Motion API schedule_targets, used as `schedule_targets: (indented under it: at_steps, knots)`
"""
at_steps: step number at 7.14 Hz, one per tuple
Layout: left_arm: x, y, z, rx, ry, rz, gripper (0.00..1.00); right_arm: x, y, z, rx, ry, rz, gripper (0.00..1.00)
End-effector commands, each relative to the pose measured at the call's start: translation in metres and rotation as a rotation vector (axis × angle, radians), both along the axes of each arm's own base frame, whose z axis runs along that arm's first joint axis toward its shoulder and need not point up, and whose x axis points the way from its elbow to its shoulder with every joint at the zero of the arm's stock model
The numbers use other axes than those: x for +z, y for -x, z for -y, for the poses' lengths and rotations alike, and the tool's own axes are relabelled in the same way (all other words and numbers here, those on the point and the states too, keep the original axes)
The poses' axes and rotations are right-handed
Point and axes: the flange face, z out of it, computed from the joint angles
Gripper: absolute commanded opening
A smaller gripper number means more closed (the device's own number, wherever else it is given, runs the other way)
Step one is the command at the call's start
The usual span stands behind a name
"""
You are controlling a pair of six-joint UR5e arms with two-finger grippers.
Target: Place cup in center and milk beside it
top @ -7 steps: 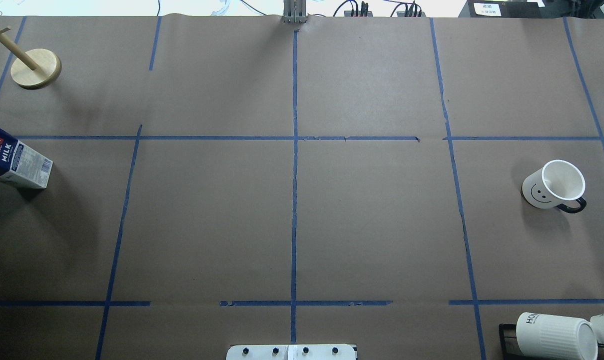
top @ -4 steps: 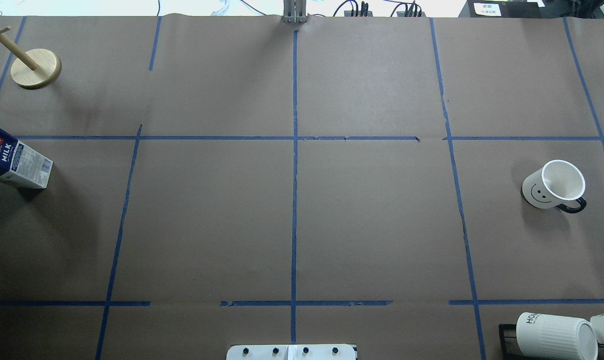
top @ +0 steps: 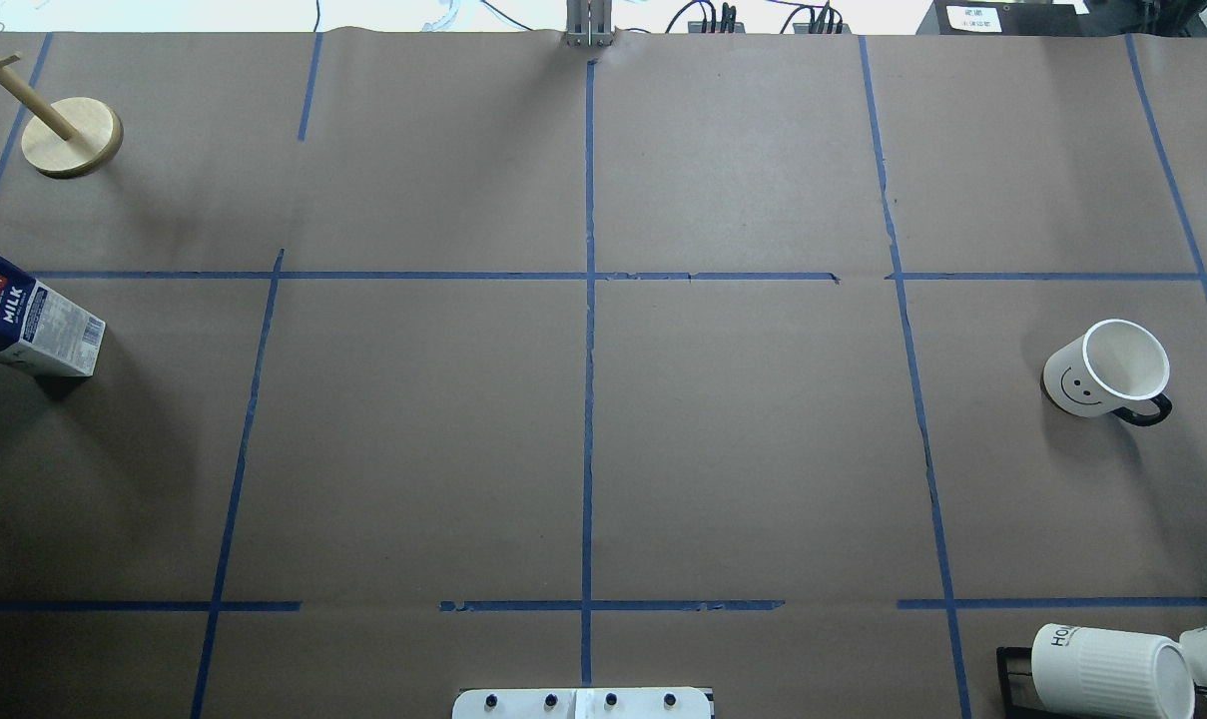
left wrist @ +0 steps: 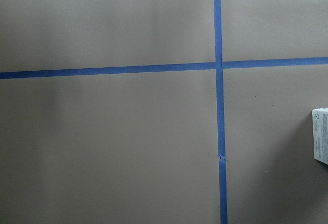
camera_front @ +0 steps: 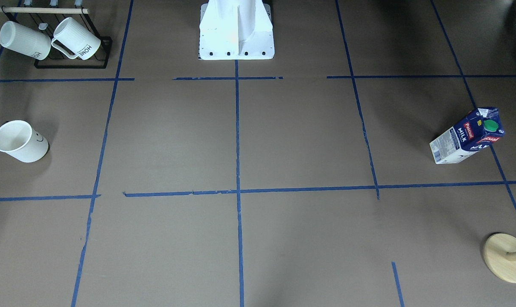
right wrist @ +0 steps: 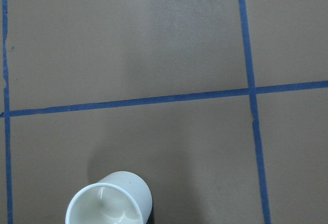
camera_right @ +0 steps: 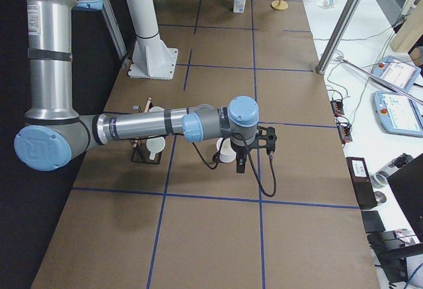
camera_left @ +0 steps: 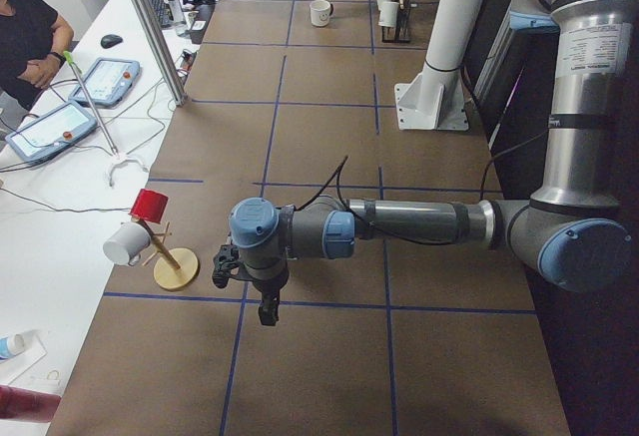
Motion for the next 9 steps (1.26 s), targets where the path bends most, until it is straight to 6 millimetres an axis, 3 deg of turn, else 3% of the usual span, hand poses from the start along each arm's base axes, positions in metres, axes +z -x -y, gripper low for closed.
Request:
schedule_targets:
  at_steps: [1, 2, 6, 9]
  knots:
    - [0.0, 0.0, 0.0, 0.0, 0.0, -0.001, 1.0, -0.003, 0.067, -0.006, 0.03, 0.009, -0.021, 0.99]
    - [-0.001, 0.0, 0.001, -0.002, 0.0, 0.001, 1.0, 0.011, 0.079, -0.016, 0.028, -0.01, -0.021, 1.0]
    - [0.0, 0.0, 0.001, 0.0, -0.002, 0.001, 1.0, 0.038, 0.125, -0.02, -0.052, 0.027, -0.038, 1.0]
    - [-0.002, 0.0, 0.002, 0.0, -0.005, 0.001, 1.0, 0.054, 0.145, -0.021, -0.092, 0.054, -0.049, 0.99]
